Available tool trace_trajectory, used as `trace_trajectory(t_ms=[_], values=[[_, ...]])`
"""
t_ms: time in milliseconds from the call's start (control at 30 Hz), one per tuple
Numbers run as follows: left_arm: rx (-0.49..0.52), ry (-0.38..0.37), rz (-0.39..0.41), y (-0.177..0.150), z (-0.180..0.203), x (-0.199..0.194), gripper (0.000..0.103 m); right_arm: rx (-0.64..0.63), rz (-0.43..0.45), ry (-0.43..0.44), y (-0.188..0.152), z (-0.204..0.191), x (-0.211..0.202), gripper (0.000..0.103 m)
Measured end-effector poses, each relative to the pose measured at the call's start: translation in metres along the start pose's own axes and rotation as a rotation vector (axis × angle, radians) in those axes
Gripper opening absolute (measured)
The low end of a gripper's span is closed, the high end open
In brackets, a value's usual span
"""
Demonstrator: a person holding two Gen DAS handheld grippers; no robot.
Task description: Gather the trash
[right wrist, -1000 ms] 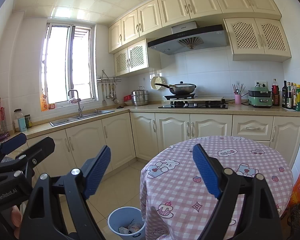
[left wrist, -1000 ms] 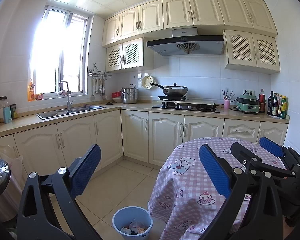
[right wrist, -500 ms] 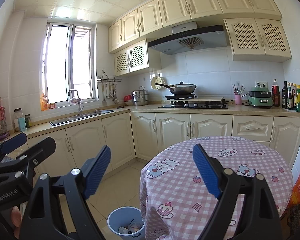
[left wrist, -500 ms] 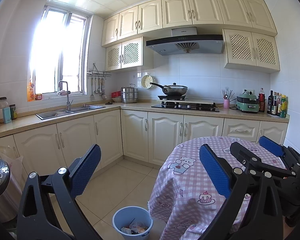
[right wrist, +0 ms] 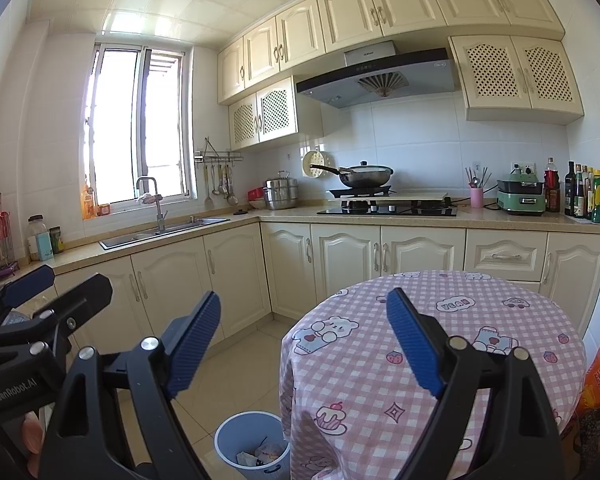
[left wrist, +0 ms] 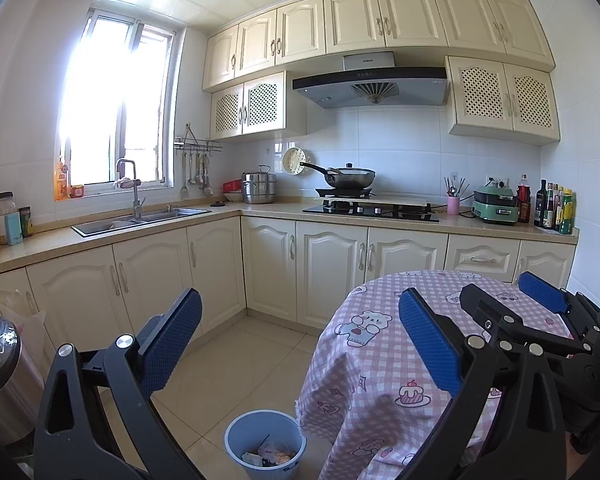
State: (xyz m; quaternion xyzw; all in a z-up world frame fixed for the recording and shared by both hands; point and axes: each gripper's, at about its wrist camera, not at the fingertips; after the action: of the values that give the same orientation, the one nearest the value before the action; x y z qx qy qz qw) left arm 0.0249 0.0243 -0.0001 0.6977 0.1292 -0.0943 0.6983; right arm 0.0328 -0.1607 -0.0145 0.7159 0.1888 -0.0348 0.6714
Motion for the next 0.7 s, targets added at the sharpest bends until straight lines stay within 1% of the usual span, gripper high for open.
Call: trace_trajectory(t_ms=[700], values=[[-0.003,0.001,-0.009,-0.0020,-0.0015,0.0016,0.095,-0.002,-0.005,0.003,-0.0023,0.0042,0.0024,0.083]])
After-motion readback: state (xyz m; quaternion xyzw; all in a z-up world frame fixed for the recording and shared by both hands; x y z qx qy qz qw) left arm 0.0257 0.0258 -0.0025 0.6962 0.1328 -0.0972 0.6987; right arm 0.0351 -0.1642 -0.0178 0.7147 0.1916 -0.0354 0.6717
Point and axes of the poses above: each gripper's, at about its wrist camera, not at the fingertips, and x roughly the way its jaws point, z to its right, y to its top, and after that the axes turned 8 degrees about -z, right-handed
